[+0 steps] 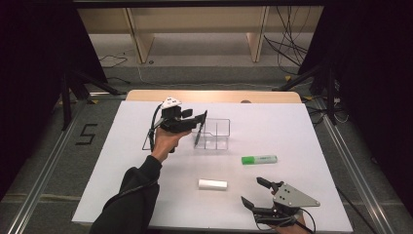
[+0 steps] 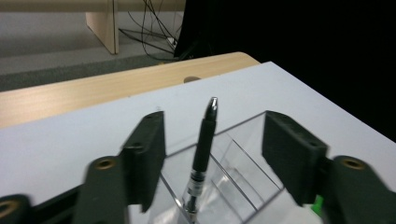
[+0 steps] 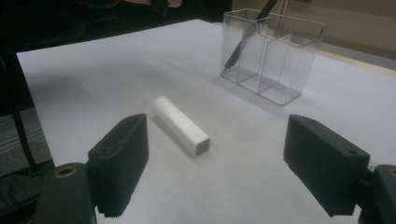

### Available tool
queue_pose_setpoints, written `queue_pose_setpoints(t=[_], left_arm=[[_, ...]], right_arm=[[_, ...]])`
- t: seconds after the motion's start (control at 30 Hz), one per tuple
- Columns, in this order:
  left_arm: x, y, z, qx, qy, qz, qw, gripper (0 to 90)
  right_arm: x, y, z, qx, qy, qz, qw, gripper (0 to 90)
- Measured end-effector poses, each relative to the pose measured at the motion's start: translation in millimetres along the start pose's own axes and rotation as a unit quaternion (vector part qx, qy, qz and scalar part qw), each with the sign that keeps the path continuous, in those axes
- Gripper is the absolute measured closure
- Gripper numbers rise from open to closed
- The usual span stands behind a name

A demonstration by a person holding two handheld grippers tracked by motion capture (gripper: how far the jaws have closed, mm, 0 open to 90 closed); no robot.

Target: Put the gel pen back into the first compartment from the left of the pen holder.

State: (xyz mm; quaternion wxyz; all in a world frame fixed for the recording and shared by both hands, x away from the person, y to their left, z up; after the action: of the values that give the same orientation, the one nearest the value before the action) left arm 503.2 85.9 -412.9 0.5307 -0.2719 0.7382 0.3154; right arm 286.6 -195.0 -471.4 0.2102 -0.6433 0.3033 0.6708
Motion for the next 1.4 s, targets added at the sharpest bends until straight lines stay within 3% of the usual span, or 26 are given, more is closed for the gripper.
queue_pose_setpoints(t=[0.17,0.4,0.93,1.13,1.4], left_arm=[[6.4,16.1,-1.6,0.005,0.011,0.021,0.9997,24.3],[20.8,24.9,-8.4,0.028,0.022,0.032,0.9988,21.1],[40.0,29.5,-26.9,0.052,-0.006,0.061,0.9968,16.6],[43.7,34.4,-28.5,0.059,-0.017,0.057,0.9965,16.6],[47.7,44.7,-26.8,0.064,-0.007,0.040,0.9971,16.5]], right_arm=[[0.3,0.0,-0.5,0.001,-0.003,0.002,1.0000,22.8],[0.6,-0.5,-2.0,0.003,-0.007,0.002,1.0000,22.8],[1.1,2.3,-8.1,0.010,-0.006,0.001,0.9999,22.7],[1.5,3.4,-14.4,0.017,-0.008,0.006,0.9998,22.7],[-2.2,4.2,-25.3,0.032,-0.011,0.006,0.9994,23.5]])
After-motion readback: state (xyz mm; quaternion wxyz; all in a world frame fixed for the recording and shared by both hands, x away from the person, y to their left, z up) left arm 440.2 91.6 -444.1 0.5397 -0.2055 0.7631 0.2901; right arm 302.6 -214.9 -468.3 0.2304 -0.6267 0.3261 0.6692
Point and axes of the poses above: each handheld gripper's, and its own axes: y roughly backward along the jaws, x roughly out of its underside, z roughly to its left, the point moved 4 cm from there along -y, roughly forward along the jaws, and after that the axes turned 13 degrees about -z, right-handed, at the moved point
